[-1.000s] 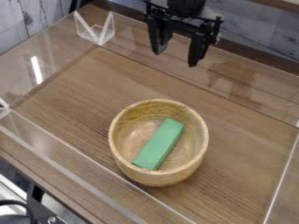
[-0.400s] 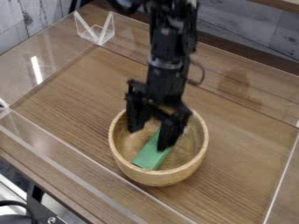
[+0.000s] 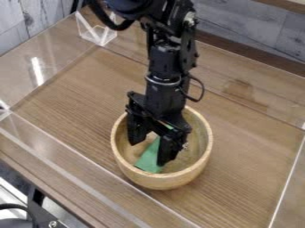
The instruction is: Move green stick from inside the wooden bowl to the table next to it
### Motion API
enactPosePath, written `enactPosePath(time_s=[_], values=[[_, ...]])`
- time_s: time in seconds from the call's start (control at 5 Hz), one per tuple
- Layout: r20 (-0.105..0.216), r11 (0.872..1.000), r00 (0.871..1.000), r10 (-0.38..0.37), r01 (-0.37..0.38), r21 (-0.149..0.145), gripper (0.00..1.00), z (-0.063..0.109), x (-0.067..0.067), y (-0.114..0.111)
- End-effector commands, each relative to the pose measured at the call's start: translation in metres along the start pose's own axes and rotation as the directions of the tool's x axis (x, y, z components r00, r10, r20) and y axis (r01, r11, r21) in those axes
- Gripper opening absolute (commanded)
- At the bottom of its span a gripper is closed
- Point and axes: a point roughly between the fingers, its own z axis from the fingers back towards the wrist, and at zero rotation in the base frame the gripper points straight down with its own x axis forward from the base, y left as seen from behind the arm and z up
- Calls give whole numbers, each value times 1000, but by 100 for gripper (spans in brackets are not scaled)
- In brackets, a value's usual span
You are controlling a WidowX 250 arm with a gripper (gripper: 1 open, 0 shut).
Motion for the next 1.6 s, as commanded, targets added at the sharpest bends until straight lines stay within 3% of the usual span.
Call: enactPosePath(time_s=[0.0, 1.4], values=[[73, 1000, 997, -6, 5, 12, 100, 16, 3, 0], [166, 1000, 986, 26, -25, -5, 100, 21, 3, 1]])
